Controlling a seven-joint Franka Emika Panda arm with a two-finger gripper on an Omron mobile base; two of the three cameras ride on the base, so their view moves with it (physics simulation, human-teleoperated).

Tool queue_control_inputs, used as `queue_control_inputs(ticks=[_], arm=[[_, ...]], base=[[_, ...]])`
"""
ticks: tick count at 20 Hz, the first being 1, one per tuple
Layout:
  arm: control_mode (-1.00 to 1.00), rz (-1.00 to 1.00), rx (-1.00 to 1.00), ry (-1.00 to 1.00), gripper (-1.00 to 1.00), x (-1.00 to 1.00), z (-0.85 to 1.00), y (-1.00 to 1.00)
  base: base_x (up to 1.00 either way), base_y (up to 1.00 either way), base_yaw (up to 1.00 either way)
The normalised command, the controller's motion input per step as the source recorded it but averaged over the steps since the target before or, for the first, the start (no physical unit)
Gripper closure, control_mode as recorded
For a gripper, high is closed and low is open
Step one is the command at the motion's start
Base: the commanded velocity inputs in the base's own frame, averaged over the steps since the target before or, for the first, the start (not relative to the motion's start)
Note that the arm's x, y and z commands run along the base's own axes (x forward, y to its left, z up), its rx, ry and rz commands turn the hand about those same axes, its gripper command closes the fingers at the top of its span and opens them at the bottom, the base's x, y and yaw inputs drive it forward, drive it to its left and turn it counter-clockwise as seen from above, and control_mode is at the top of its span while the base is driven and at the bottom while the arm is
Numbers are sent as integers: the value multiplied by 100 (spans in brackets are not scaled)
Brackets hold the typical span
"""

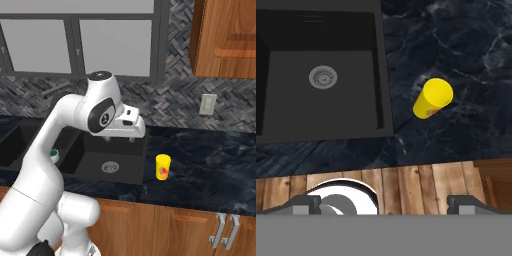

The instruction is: Place the mug in the left basin and the cup in the right basin of the sink.

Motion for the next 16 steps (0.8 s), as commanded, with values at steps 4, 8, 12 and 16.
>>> queue_control_inputs(ticks=[4, 8, 12, 16], arm=[[-100, 0, 3, 7, -100, 19, -22, -19], [-100, 0, 4, 3, -100, 27, -29, -8], [-100, 0, 3, 2, -100, 29, -27, -15], [-100, -2, 0, 2, -100, 20, -25, -26]], base=[[0, 0, 0], [0, 0, 0], [0, 0, 0], [0, 0, 0]])
